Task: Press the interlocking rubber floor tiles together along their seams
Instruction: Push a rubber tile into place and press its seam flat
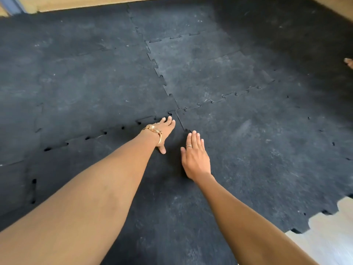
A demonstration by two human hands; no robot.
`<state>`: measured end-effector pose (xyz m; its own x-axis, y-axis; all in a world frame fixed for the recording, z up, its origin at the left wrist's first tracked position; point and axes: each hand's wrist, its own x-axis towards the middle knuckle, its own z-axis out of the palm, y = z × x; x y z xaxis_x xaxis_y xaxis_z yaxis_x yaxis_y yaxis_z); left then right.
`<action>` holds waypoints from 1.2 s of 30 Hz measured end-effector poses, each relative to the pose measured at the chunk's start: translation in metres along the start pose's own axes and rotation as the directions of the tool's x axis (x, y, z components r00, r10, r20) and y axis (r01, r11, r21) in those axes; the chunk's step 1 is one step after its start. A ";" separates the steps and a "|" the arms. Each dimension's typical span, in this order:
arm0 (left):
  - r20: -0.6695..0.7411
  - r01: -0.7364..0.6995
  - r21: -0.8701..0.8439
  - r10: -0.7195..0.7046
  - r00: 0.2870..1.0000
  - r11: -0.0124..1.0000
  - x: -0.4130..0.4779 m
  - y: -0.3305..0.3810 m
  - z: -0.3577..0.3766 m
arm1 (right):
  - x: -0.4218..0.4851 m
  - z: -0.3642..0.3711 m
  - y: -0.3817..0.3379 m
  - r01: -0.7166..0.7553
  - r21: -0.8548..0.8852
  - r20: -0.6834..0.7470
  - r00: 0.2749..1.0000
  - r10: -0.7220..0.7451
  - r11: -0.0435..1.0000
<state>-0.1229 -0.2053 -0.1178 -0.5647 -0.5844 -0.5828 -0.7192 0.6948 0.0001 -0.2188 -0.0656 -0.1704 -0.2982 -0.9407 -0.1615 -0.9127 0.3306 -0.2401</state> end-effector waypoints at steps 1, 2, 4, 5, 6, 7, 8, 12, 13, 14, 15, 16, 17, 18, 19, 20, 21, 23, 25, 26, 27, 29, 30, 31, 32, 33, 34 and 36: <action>-0.009 -0.014 -0.029 0.014 1.000 0.999 -0.004 -0.002 0.005 | -0.001 -0.002 0.005 0.013 0.033 0.000 1.000 -0.013 0.999; -0.030 -0.011 -0.056 0.010 1.000 0.998 -0.010 -0.003 0.011 | -0.002 -0.004 0.008 0.018 0.051 0.002 1.000 -0.018 0.999; -0.100 0.086 -0.141 -0.101 0.990 0.986 -0.020 -0.004 0.026 | -0.004 -0.006 0.010 -0.066 0.106 -0.005 0.998 0.067 0.992; -0.130 0.181 -0.224 -0.213 0.968 0.958 -0.025 -0.002 0.035 | -0.006 -0.007 0.010 -0.161 0.146 -0.015 0.986 0.164 0.976; -0.144 0.273 -0.309 -0.329 0.933 0.911 -0.030 0.003 0.044 | -0.007 -0.007 0.011 -0.251 0.169 -0.011 0.967 0.256 0.953; -0.160 0.327 -0.360 -0.403 0.901 0.874 -0.034 0.010 0.053 | -0.009 -0.006 0.014 -0.302 0.153 -0.002 0.952 0.306 0.941; -0.194 0.338 -0.382 -0.432 0.881 0.860 -0.037 0.018 0.062 | -0.011 -0.004 0.016 -0.315 0.110 0.002 0.949 0.317 0.943; -0.278 0.297 -0.507 -0.479 0.832 0.809 -0.054 0.021 0.088 | -0.017 0.004 0.018 -0.281 0.029 -0.055 0.958 0.282 0.959; -0.270 0.326 -0.544 -0.529 0.804 0.773 -0.061 0.014 0.095 | -0.016 0.004 0.018 -0.283 0.023 -0.075 0.956 0.284 0.959; -0.255 0.376 -0.572 -0.594 0.763 0.729 -0.071 0.006 0.105 | -0.015 0.003 0.017 -0.293 0.012 -0.072 0.953 0.293 0.956; -0.230 0.439 -0.596 -0.666 0.709 0.673 -0.084 -0.002 0.116 | -0.016 0.003 0.016 -0.302 -0.003 -0.062 0.951 0.301 0.953; -0.195 0.500 -0.619 -0.735 0.649 0.605 -0.095 -0.010 0.125 | -0.015 0.002 0.015 -0.312 -0.020 -0.059 0.949 0.310 0.950; -0.142 0.559 -0.645 -0.800 0.583 0.521 -0.110 -0.019 0.135 | -0.016 0.000 0.010 -0.313 -0.037 -0.055 0.949 0.311 0.949; -0.084 0.606 -0.669 -0.853 0.514 0.431 -0.123 -0.028 0.143 | -0.017 -0.001 0.003 -0.308 -0.048 -0.060 0.950 0.305 0.950; -0.028 0.644 -0.685 -0.895 0.444 0.341 -0.135 -0.038 0.150 | -0.017 0.000 -0.006 -0.295 -0.055 -0.076 0.954 0.291 0.954; 0.027 0.671 -0.697 -0.926 0.377 0.253 -0.147 -0.049 0.156 | -0.017 0.001 -0.017 -0.276 -0.058 -0.103 0.958 0.269 0.959; 0.080 0.685 -0.707 -0.942 0.326 0.177 -0.156 -0.058 0.159 | -0.017 0.003 -0.029 -0.249 -0.054 -0.129 0.962 0.241 0.967; 0.154 0.695 -0.715 -0.952 0.263 0.076 -0.174 -0.071 0.169 | -0.023 0.010 -0.061 -0.136 -0.035 -0.109 0.985 0.131 0.990; 0.161 0.703 -0.709 -0.954 0.253 0.067 -0.185 -0.076 0.175 | -0.037 0.026 -0.099 0.063 -0.025 -0.049 0.997 -0.064 0.998; 0.158 0.705 -0.706 -0.956 0.248 0.066 -0.188 -0.077 0.177 | -0.048 0.036 -0.117 0.163 -0.022 -0.010 0.987 -0.163 0.986; 0.167 0.706 -0.707 -0.959 0.229 0.046 -0.193 -0.080 0.180 | -0.061 0.047 -0.136 0.249 -0.024 0.027 0.968 -0.248 0.968; 0.191 0.677 -0.736 -0.962 0.193 -0.010 -0.204 -0.086 0.187 | -0.082 0.067 -0.161 0.319 -0.043 0.050 0.947 -0.317 0.947; 0.181 0.651 -0.759 -0.965 0.188 -0.015 -0.209 -0.089 0.191 | -0.088 0.073 -0.166 0.311 -0.052 0.043 0.950 -0.309 0.949; 0.148 0.626 -0.780 -0.971 0.187 0.002 -0.212 -0.090 0.195 | -0.091 0.077 -0.168 0.292 -0.061 0.040 0.956 -0.290 0.955; 0.109 0.606 -0.795 -0.978 0.179 0.022 -0.214 -0.091 0.197 | -0.092 0.079 -0.168 0.281 -0.070 0.038 0.960 -0.278 0.957; 0.083 0.585 -0.810 -0.983 0.166 0.031 -0.215 -0.091 0.199 | -0.092 0.080 -0.168 0.278 -0.078 0.033 0.961 -0.276 0.957; 0.076 0.563 -0.826 -0.986 0.149 0.022 -0.214 -0.090 0.199 | -0.091 0.081 -0.167 0.281 -0.086 0.030 0.960 -0.279 0.956; 0.091 0.527 -0.850 -0.990 0.104 -0.023 -0.209 -0.090 0.196 | -0.090 0.080 -0.167 0.286 -0.083 0.035 0.958 -0.285 0.954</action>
<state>0.1392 -0.0636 -0.1549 0.6907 -0.7106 -0.1344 -0.6251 -0.6800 0.3832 -0.0176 -0.0300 -0.1921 -0.0164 -0.9927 -0.1195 -0.9798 0.0397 -0.1960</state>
